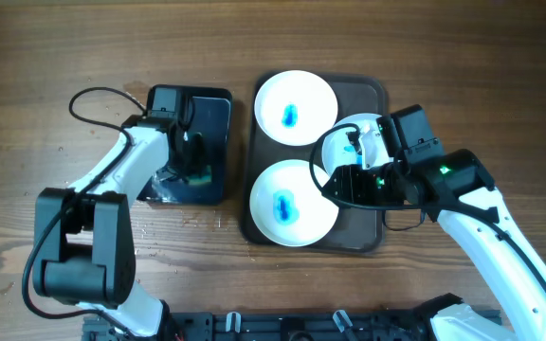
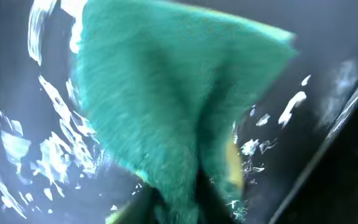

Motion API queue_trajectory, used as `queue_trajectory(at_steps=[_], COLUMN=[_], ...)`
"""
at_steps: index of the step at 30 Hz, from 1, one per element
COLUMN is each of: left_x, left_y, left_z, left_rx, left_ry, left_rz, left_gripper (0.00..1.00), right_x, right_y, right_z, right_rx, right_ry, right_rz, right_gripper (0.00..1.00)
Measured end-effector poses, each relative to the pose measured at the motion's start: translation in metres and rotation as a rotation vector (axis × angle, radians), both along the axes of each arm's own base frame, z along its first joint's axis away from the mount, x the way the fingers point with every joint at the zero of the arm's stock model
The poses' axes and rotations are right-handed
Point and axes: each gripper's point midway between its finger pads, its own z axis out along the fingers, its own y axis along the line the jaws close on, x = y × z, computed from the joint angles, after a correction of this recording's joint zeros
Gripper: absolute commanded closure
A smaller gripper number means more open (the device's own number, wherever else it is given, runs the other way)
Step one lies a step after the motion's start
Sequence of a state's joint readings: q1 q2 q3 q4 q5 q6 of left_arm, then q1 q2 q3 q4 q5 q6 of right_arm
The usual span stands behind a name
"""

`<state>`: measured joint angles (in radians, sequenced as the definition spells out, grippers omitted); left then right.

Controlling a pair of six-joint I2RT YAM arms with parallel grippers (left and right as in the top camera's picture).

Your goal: Clean dirty plates on tray and stack at the side

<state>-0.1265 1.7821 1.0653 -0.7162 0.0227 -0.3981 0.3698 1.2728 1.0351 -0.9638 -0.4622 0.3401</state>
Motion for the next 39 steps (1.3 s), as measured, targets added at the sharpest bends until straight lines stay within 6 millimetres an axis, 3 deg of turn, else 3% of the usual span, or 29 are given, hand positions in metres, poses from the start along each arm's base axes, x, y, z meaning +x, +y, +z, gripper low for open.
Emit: queue_trajectory(at_steps=[2,4,7,9,11,15,17,22,28,30,35,39], left_x=[-0.013,-0.011,0.000,0.011,0.017,0.018,0.018,0.006,0.000,-0.005,-0.014,-0.026], left_y=[0.006,0.007,0.006,0.002,-0.004,-0.007,-0.007,-0.005,-0.009,-0.014,-0.039,-0.087], left_z=[0.006,0.012,0.014,0.014,0.003,-0.003,-0.003,0.008,0.068,0.086,0.100,0.103], left_rx=[0.031,0.036,0.029,0.023,0.032,0.044,0.046,0.053,0.022,-0.020,-0.124,-0.198], left_ry=[0.055,0.043,-0.005,-0.048,-0.050,-0.040,-0.035,0.020,-0.071,-0.103,-0.114,-0.107], left_rz=[0.023,0.029,0.031,0.022,0.010,-0.005,-0.005,-0.012,-0.028,-0.038,-0.084,-0.182], left_gripper=[0.36,0.36,0.45,0.76,0.96,0.96,0.96,0.96,0.96,0.96,0.96,0.96], right_x=[0.000,0.000,0.001,0.002,0.003,0.005,0.005,-0.005,0.026,0.030,0.046,0.054], right_y=[0.000,0.000,0.000,0.001,0.001,-0.002,-0.008,-0.015,-0.024,-0.023,-0.017,-0.019], right_z=[0.000,0.000,0.000,0.001,0.001,0.000,-0.009,-0.062,-0.130,-0.150,-0.153,-0.153], right_rx=[0.000,0.000,0.002,0.004,0.005,-0.016,-0.050,-0.111,-0.249,-0.264,-0.232,-0.231], right_ry=[0.000,0.000,-0.003,-0.008,-0.012,-0.021,-0.019,0.062,0.109,0.138,0.114,0.125], right_rz=[0.000,0.000,-0.002,-0.002,-0.002,-0.014,-0.026,-0.016,-0.049,-0.055,-0.121,-0.237], right_gripper=[0.44,0.44,0.44,0.44,0.43,0.35,0.36,0.62,0.80,0.95,0.96,0.96])
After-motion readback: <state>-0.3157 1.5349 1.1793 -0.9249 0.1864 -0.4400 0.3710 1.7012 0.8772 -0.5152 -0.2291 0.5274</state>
